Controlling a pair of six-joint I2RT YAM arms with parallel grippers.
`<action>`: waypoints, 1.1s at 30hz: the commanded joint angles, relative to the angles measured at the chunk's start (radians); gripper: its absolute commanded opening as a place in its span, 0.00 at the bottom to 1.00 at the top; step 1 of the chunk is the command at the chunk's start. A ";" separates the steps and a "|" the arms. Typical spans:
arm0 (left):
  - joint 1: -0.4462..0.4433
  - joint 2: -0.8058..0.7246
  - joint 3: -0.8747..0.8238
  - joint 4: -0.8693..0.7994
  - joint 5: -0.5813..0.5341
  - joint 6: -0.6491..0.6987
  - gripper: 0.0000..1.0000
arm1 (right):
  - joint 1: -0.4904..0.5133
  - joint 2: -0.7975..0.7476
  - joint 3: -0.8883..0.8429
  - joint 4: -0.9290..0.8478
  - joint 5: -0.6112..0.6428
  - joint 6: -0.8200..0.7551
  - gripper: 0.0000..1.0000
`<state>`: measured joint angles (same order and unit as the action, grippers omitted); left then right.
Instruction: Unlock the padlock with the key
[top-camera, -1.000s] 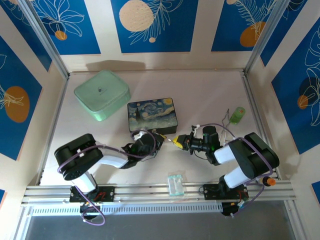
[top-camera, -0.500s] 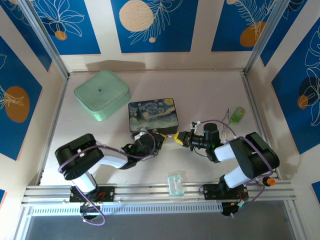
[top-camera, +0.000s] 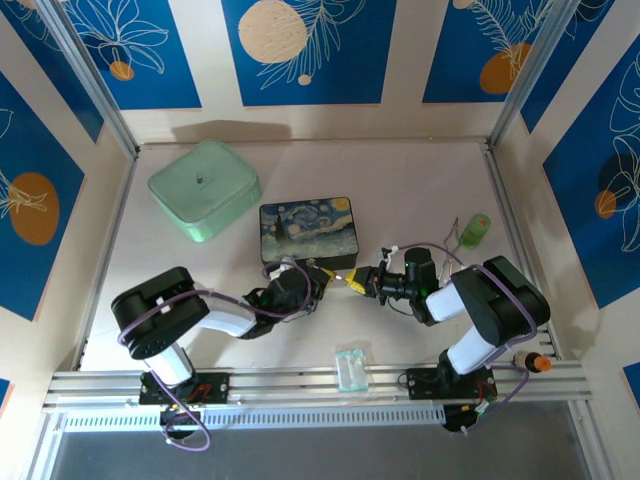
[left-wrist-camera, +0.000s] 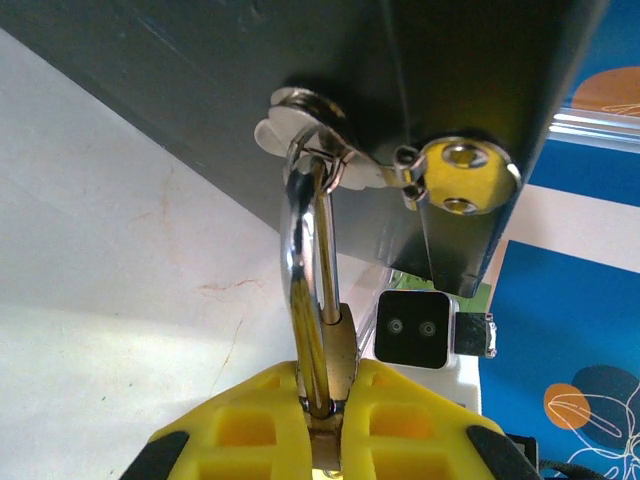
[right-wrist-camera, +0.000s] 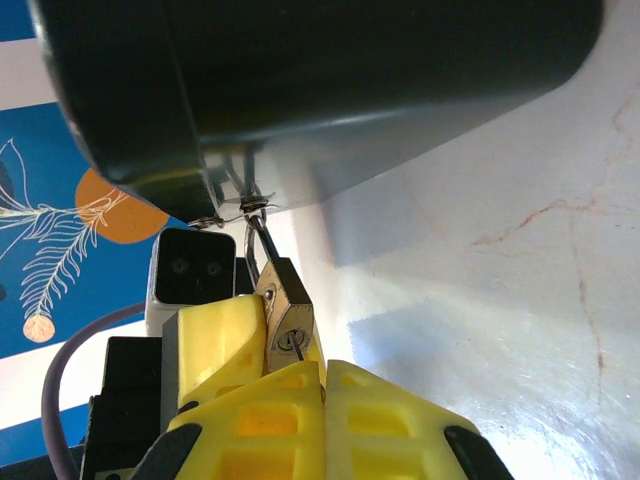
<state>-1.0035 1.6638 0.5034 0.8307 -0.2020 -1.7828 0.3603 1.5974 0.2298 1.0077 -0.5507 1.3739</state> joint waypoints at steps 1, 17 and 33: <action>0.004 -0.008 0.001 0.070 0.014 0.002 0.00 | 0.002 0.019 -0.002 0.051 -0.021 0.011 0.00; -0.008 0.035 0.024 0.128 0.038 -0.010 0.00 | 0.048 0.105 0.072 0.114 -0.025 0.046 0.00; -0.046 0.072 0.052 0.165 0.070 -0.022 0.00 | 0.101 0.185 0.083 0.237 0.095 0.177 0.05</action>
<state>-1.0042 1.7256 0.5056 0.9154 -0.2218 -1.7988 0.4145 1.7988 0.2897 1.2236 -0.5220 1.5131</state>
